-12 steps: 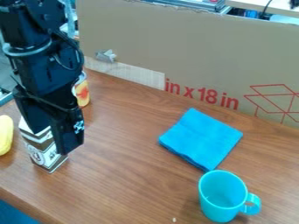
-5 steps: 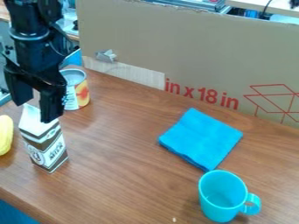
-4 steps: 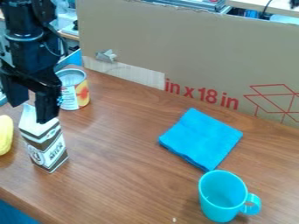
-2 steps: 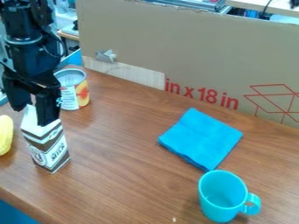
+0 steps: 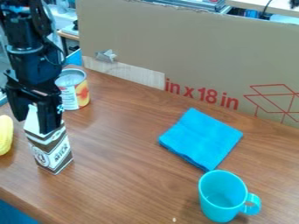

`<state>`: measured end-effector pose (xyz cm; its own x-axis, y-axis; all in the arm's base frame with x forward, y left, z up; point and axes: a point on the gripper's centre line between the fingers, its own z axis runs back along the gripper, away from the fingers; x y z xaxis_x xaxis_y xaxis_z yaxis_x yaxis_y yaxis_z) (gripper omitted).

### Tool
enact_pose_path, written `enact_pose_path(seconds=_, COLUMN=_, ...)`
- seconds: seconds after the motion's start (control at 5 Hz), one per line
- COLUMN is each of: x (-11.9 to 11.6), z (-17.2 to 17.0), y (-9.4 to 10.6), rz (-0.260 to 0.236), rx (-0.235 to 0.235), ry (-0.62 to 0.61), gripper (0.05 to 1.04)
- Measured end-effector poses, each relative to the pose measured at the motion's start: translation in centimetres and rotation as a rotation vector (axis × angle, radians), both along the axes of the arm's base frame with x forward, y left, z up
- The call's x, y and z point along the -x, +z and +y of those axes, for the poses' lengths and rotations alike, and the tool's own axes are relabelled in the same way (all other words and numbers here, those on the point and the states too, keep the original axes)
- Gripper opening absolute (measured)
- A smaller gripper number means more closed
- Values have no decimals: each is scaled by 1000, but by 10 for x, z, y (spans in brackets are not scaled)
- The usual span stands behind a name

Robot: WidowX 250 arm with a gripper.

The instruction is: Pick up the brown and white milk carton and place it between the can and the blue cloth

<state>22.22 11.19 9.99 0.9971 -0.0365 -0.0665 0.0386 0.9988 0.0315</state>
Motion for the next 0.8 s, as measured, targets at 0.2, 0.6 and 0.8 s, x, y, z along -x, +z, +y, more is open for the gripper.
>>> enact_pose_path(seconds=0.2, x=0, z=1, y=-1, rz=-1, rx=-6, ry=0, gripper=813)
enact_pose_path(seconds=0.6, x=-3, z=-11, y=15, rz=-46, rx=54, ry=-8, gripper=813)
enact_pose_path(seconds=0.8, x=-16, z=-24, y=43, rz=-126, rx=95, ry=-36, gripper=813)
